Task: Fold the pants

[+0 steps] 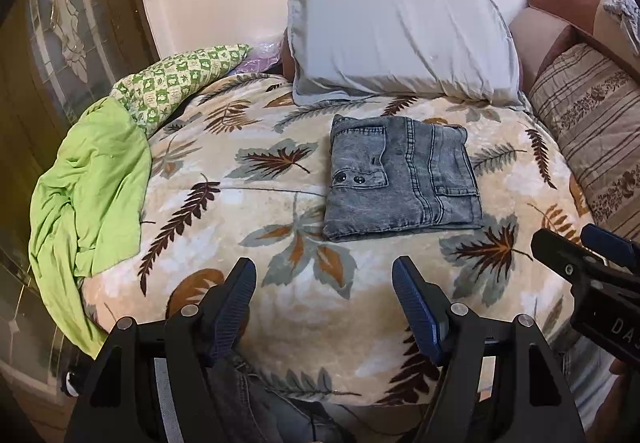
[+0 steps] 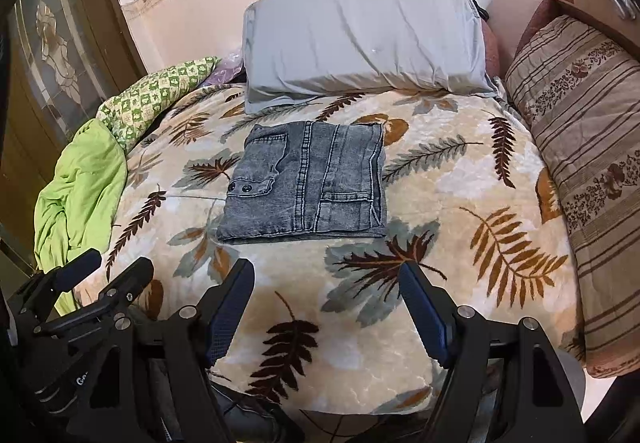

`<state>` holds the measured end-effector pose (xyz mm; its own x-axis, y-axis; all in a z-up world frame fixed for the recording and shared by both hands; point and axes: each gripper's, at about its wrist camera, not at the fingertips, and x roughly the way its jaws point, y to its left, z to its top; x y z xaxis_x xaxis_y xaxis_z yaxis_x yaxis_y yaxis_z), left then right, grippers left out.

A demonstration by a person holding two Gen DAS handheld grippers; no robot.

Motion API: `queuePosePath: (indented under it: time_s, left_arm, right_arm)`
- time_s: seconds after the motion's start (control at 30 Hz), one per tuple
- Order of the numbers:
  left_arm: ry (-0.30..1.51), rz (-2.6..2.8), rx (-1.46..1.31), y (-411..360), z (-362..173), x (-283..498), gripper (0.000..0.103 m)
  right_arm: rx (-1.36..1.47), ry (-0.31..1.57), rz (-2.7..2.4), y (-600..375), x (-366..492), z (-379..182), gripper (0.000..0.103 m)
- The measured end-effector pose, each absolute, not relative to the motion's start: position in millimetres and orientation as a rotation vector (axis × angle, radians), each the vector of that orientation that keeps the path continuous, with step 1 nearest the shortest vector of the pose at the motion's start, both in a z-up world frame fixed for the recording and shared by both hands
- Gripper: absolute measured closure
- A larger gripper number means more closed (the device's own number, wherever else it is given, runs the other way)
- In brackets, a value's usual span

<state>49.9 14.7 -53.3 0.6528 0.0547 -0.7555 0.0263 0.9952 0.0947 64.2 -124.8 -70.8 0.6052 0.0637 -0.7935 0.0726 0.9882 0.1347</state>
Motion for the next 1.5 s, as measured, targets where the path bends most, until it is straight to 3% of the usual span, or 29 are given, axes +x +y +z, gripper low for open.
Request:
queuePosePath:
  time_s: [1.5]
  left_arm:
    - [0.876,0.008,0.099,15,-52,55,0.032]
  right_arm:
    - [0.164,0.927,-0.016,-126,65,-72,0.027]
